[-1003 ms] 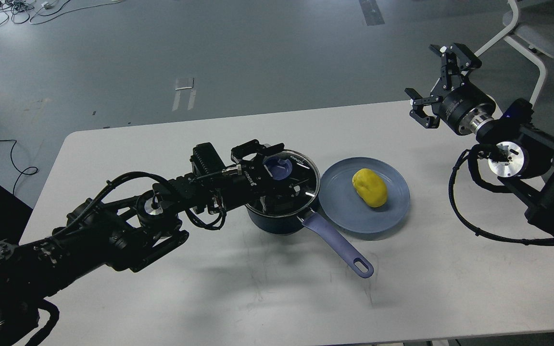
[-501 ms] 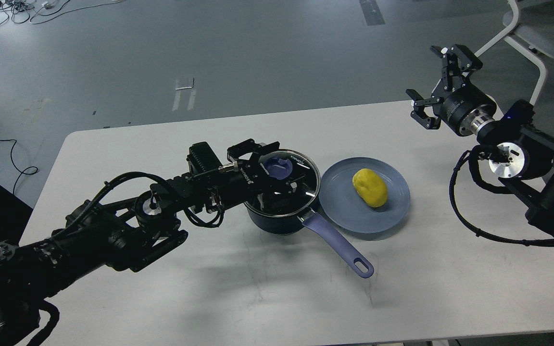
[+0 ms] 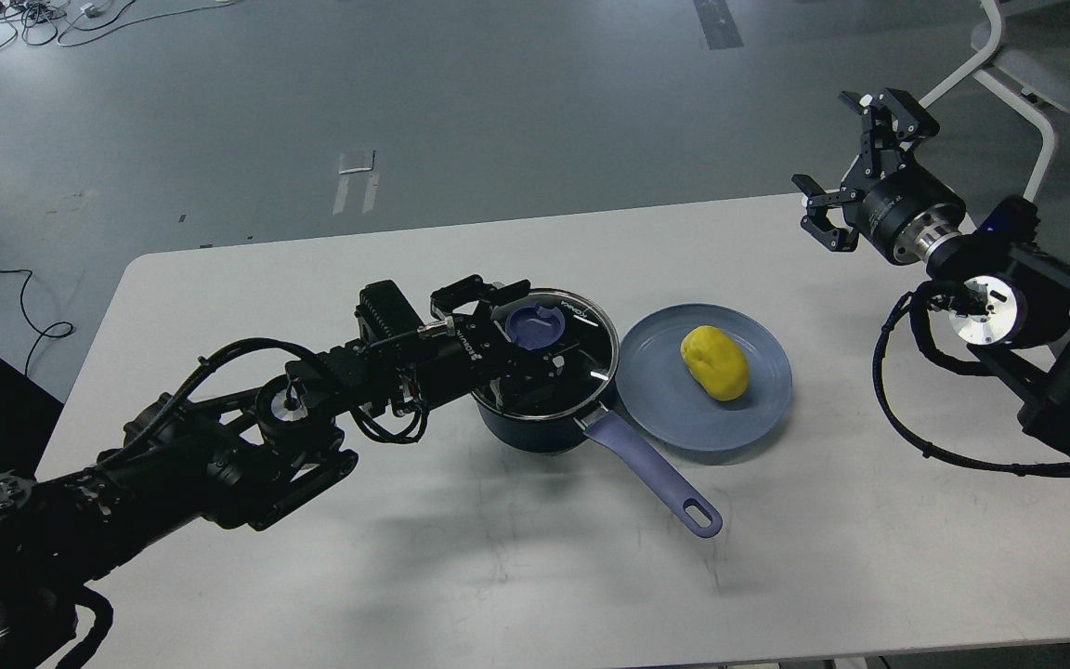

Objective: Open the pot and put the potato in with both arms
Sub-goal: 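Close the left gripper on the lid knob, then lift the glass lid off the pot and lower it beside the pot, then release the lid and raise the left gripper away, then reach the right gripper to the yellow potato on the blue plate and grasp it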

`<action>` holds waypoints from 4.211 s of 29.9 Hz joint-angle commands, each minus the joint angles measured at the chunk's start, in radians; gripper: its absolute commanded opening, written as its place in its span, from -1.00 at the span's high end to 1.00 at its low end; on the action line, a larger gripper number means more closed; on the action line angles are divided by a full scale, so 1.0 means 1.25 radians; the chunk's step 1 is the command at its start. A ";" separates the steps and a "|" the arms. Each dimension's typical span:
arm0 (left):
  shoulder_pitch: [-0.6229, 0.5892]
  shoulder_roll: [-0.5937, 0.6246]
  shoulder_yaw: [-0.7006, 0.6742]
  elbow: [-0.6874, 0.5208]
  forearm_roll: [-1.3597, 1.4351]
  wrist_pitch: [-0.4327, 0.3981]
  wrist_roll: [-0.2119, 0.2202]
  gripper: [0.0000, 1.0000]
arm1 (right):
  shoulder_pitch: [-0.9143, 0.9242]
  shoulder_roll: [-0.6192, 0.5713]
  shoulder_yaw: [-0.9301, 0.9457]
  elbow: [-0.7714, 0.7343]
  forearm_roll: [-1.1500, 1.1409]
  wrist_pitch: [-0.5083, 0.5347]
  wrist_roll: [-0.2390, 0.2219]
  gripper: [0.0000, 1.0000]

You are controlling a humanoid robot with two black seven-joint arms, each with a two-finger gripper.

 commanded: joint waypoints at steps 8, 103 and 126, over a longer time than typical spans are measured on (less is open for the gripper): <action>-0.002 0.000 0.000 0.000 -0.001 0.000 -0.002 -0.02 | -0.006 0.000 0.000 -0.018 0.000 0.000 0.005 -1.00; 0.077 0.221 -0.017 0.000 -0.571 0.042 -0.031 -0.95 | 0.071 -0.006 -0.137 -0.025 -0.097 -0.020 0.044 -1.00; -0.096 0.217 -0.227 -0.020 -1.214 -0.418 0.117 -0.96 | 0.270 -0.079 -0.688 0.066 -0.843 -0.062 0.191 -1.00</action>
